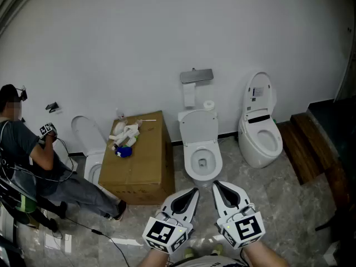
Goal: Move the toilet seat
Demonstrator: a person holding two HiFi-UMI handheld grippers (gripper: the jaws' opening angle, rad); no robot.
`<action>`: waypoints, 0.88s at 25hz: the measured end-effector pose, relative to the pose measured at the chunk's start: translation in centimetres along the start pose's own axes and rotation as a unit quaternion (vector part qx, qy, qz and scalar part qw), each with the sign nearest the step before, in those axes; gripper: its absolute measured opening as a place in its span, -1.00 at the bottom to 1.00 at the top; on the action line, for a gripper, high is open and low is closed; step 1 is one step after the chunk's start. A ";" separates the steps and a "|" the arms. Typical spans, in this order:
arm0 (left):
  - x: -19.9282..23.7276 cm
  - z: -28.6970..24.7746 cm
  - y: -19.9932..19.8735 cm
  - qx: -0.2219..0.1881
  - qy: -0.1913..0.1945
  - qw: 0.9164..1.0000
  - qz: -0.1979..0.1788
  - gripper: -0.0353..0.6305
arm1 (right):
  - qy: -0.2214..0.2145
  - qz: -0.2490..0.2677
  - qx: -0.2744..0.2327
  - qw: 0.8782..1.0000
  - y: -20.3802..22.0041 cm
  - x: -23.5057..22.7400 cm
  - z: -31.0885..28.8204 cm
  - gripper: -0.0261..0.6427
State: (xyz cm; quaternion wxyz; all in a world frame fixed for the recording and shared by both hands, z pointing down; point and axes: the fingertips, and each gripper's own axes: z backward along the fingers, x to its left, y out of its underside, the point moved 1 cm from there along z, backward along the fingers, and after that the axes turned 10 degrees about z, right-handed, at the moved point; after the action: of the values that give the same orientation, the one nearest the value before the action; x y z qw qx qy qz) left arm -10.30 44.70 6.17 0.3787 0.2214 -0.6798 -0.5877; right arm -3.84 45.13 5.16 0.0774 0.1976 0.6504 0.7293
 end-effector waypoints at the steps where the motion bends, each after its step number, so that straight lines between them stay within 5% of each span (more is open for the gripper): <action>1: 0.0 -0.3 -0.1 0.000 -0.001 1.000 -0.001 -0.87 | 0.000 0.001 0.000 1.000 0.0 -0.2 -0.1 -0.89; 22: -1.4 -4.3 2.5 0.011 -0.037 0.999 -0.006 -0.87 | 0.007 -0.037 -0.016 0.999 2.5 -6.0 2.6 -0.89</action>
State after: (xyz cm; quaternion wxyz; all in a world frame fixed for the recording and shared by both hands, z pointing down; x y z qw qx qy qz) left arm -5.75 43.55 8.36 0.3473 0.2075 -0.6989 -0.5898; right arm 2.95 44.96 6.66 0.1029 0.1670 0.6457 0.7379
